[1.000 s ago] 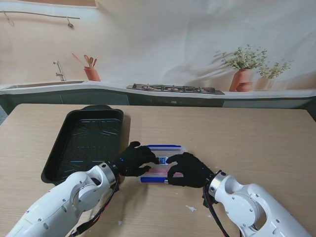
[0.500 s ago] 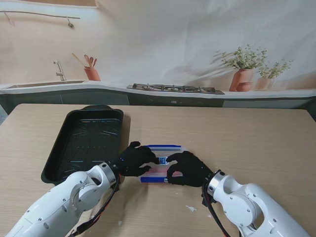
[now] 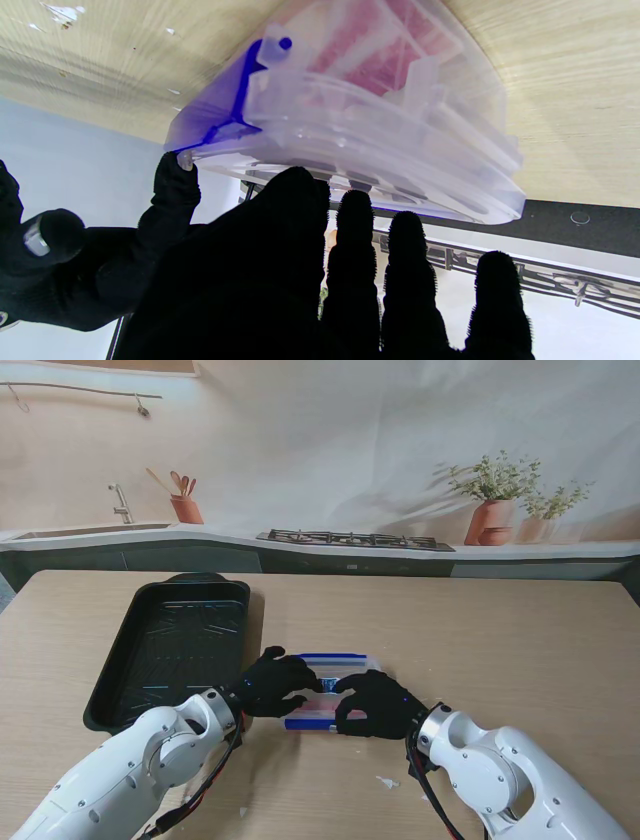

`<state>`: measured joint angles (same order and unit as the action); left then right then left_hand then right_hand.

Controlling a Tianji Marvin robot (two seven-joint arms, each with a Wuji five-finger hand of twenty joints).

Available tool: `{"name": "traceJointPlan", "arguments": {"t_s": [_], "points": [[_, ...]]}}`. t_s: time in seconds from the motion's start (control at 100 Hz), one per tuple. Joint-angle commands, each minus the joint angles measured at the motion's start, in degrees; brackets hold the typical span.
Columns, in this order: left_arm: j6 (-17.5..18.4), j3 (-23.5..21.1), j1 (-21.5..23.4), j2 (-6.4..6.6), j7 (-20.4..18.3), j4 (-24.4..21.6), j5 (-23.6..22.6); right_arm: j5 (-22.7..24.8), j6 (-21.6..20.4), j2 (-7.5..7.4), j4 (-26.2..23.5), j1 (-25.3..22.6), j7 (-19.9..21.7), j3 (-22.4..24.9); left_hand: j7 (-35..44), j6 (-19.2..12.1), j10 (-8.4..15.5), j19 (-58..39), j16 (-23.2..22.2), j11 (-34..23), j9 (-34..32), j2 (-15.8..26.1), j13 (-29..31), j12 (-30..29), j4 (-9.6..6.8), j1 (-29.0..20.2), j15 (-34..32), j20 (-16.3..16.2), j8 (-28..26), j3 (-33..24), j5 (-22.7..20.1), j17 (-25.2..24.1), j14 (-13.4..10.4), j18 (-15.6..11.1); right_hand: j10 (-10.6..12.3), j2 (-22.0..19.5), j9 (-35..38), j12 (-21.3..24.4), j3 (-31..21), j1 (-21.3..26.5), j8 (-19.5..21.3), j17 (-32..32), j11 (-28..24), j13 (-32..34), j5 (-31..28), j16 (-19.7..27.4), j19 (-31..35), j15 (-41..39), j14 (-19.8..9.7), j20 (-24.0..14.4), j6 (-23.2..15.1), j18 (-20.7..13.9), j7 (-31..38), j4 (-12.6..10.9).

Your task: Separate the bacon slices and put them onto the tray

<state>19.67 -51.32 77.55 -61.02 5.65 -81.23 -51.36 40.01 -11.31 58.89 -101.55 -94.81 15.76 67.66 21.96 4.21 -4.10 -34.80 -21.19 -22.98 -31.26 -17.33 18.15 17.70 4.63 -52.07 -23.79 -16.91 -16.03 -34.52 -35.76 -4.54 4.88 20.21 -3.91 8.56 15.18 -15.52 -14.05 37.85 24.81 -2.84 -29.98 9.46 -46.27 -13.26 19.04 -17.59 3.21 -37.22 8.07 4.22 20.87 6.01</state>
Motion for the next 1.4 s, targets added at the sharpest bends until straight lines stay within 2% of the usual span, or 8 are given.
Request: {"name": "traceJointPlan", "arguments": {"t_s": [0.0,0.41,1.14,1.21,1.39], "points": [[-0.18,0.50,0.42,0.17,-1.48,0.74,-0.16,-0.28,0.49,-0.01,0.42,-0.50,1.72,-0.40,2.20,-0.37,2.03,2.18,0.06,-0.41,0.63,-0.42,1.06,0.81,1.94,-0.78,0.25,0.55,-0.41,-1.22,-1.51,-0.20,-1.41,-0.99,2.03,-2.26,-0.80,-0.20,1.44,-0.61,-0.02,-1.62,0.33,-2.36,-5.29,0.63,-2.02,0.86,-2.21,0.56,4.78,-2.25,1.86,-2.92],[-0.41,0.96,0.09,0.21,-1.93,0.94,-0.04,-4.50,0.56,-1.09,-0.03,0.70,8.44,-0.62,1.95,-0.18,1.89,2.34,0.10,-0.31,1.09,-0.22,0.64,0.78,1.81,-0.49,0.34,0.62,-0.30,-1.31,-1.33,-0.24,-1.30,-1.06,2.25,-2.86,0.25,-0.01,3.54,-1.22,1.30,-2.08,0.87,-2.45,-7.47,1.92,-3.09,3.35,-2.70,1.28,4.61,-2.59,3.82,-2.91],[-0.69,1.20,-0.14,0.29,-2.29,1.15,-0.11,-5.96,1.85,-1.81,-0.84,1.28,12.62,-0.85,1.83,-0.17,2.03,2.97,0.16,-0.32,1.22,-0.10,0.58,0.76,1.80,-0.21,0.37,0.92,-0.29,-1.36,-1.24,-0.24,-1.49,-1.14,3.07,-3.97,0.86,0.01,6.46,0.09,3.75,-1.75,1.28,-2.51,-11.54,2.73,-4.17,4.91,-3.21,2.40,4.16,-2.93,7.61,-3.12],[-0.68,1.21,-0.16,0.30,-2.34,1.16,-0.11,-5.97,1.52,-1.77,-0.78,1.19,12.41,-0.71,1.80,-0.15,2.06,3.08,0.18,-0.30,1.29,-0.07,0.51,0.75,1.80,-0.23,0.41,0.97,-0.28,-1.33,-1.22,-0.20,-1.54,-1.15,2.95,-4.10,0.04,0.13,6.82,0.03,3.66,-1.68,1.63,-2.48,-9.95,2.80,-4.25,5.03,-3.22,2.52,3.29,-2.82,6.95,-3.12],[-0.71,1.10,-0.12,0.30,-2.32,1.16,-0.15,-6.62,-1.07,-1.08,-0.87,-0.16,8.58,0.82,1.72,-0.02,1.84,3.19,0.22,-0.26,1.42,0.01,0.39,0.74,1.74,0.16,0.45,1.02,-0.25,-1.19,-1.07,-0.15,-1.40,-1.16,2.15,-3.99,-0.13,0.25,7.55,0.38,3.51,-1.71,1.89,-2.31,-6.93,2.54,-3.77,4.54,-3.03,2.12,1.12,-2.58,5.38,-3.23]]}}
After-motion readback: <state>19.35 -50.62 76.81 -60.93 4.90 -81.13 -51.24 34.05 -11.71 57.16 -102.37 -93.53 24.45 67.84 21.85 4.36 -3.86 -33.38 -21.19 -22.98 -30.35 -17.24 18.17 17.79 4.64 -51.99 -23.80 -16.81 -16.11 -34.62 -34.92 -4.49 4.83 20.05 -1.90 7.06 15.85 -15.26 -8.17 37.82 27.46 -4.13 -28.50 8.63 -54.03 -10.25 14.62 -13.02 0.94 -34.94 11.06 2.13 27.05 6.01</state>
